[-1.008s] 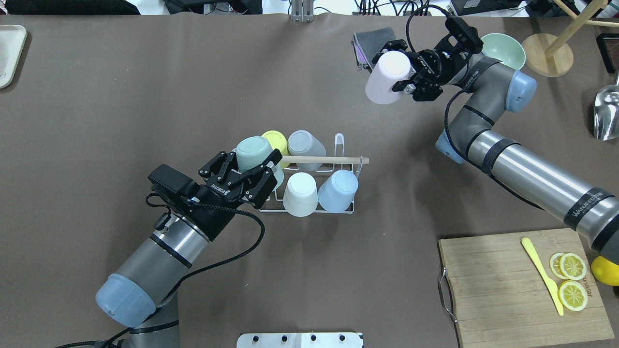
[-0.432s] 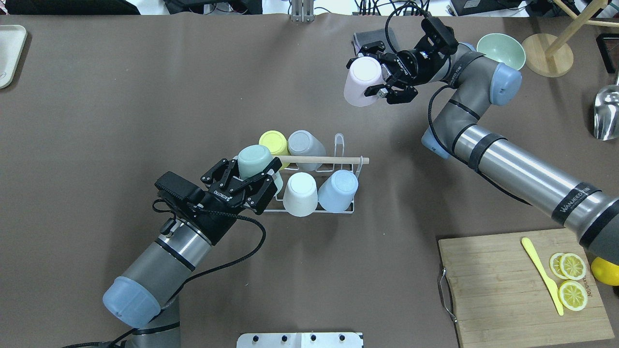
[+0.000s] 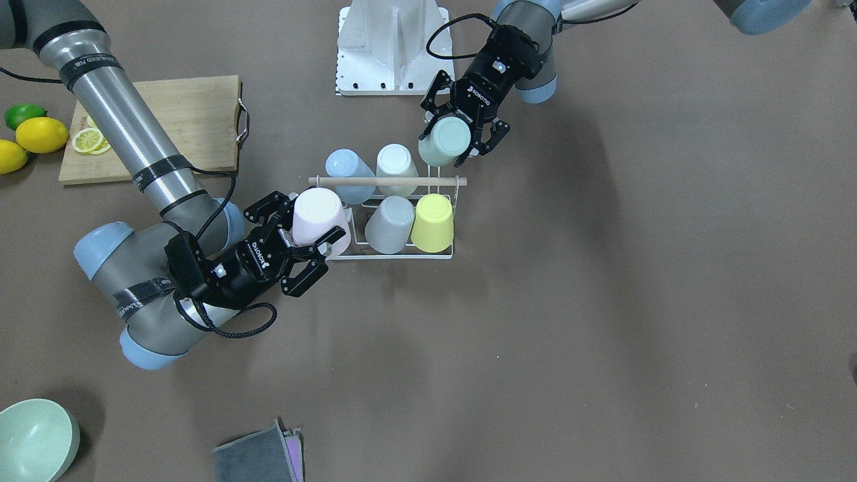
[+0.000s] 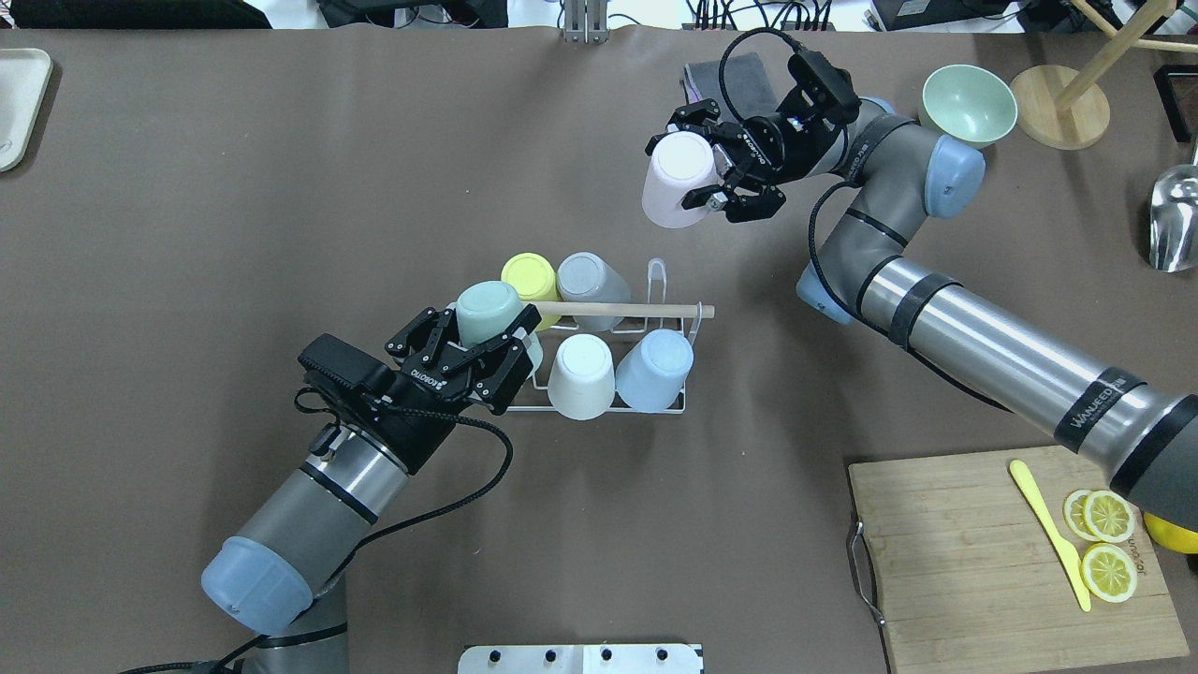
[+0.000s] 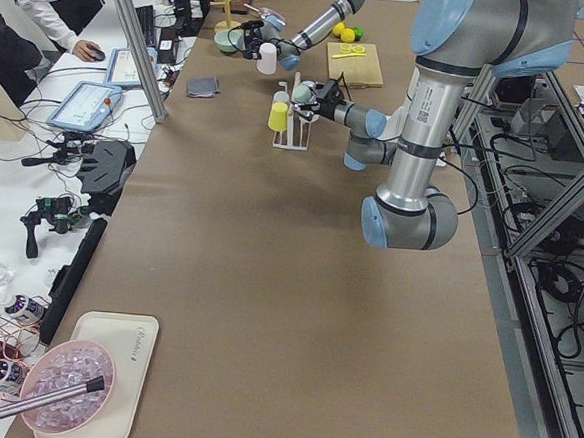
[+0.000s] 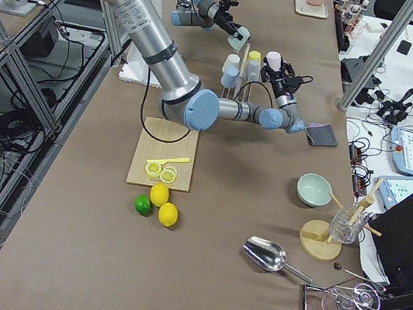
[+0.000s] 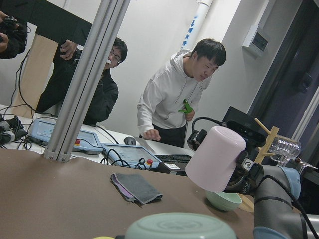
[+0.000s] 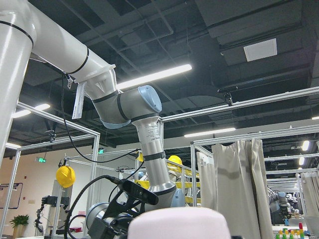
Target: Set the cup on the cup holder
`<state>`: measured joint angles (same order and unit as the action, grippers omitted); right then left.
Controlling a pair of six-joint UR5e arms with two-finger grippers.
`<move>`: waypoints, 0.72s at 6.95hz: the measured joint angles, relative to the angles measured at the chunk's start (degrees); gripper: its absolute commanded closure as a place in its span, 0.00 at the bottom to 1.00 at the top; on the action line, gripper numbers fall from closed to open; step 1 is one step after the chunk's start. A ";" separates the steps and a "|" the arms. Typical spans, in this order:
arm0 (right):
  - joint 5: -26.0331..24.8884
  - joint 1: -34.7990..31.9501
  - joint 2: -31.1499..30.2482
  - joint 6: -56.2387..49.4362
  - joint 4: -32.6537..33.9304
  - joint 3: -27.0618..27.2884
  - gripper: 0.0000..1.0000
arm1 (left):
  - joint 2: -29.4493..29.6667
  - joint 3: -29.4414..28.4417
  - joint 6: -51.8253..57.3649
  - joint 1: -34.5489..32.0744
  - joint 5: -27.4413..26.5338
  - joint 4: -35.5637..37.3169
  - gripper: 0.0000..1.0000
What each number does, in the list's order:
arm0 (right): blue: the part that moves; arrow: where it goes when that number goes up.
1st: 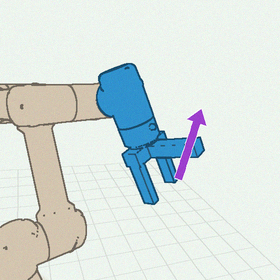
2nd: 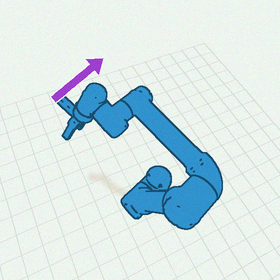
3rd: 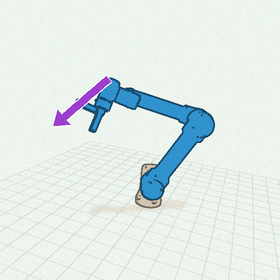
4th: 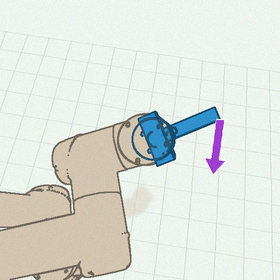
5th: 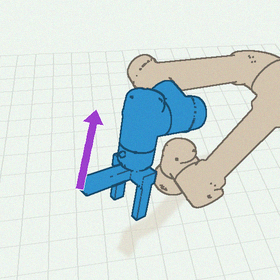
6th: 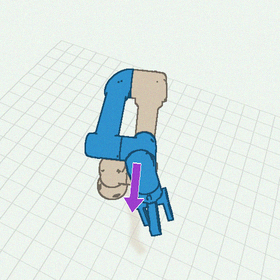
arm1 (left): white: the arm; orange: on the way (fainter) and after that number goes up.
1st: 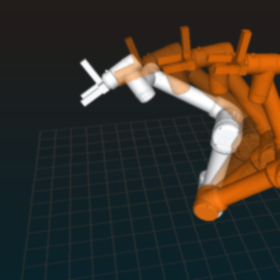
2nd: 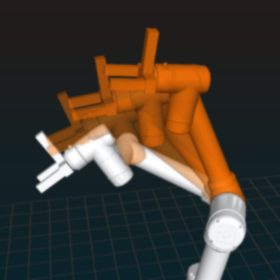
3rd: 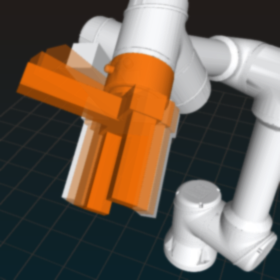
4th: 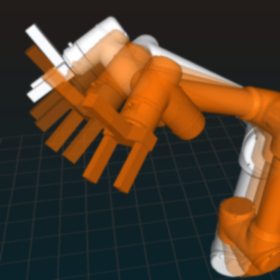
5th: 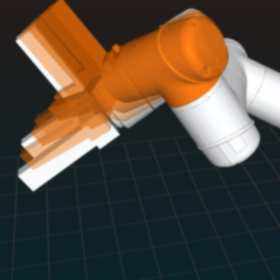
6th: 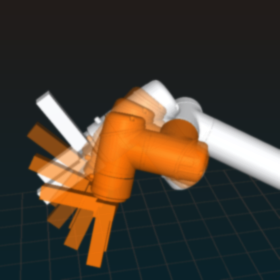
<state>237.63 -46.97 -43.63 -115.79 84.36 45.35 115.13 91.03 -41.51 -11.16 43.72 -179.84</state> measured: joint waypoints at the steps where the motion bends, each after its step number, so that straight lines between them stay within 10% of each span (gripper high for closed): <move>1: 0.00 1.17 -0.22 0.00 0.22 0.64 0.69 | 0.11 -0.48 0.01 0.00 -0.52 0.01 1.00; 5: -1.35 4.16 -0.91 -0.87 0.51 1.48 0.69 | 0.24 -0.72 0.11 -0.01 -0.85 0.02 1.00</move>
<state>236.28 -42.82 -44.54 -116.66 84.87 46.83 115.37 90.31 -41.40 -11.16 42.87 -179.82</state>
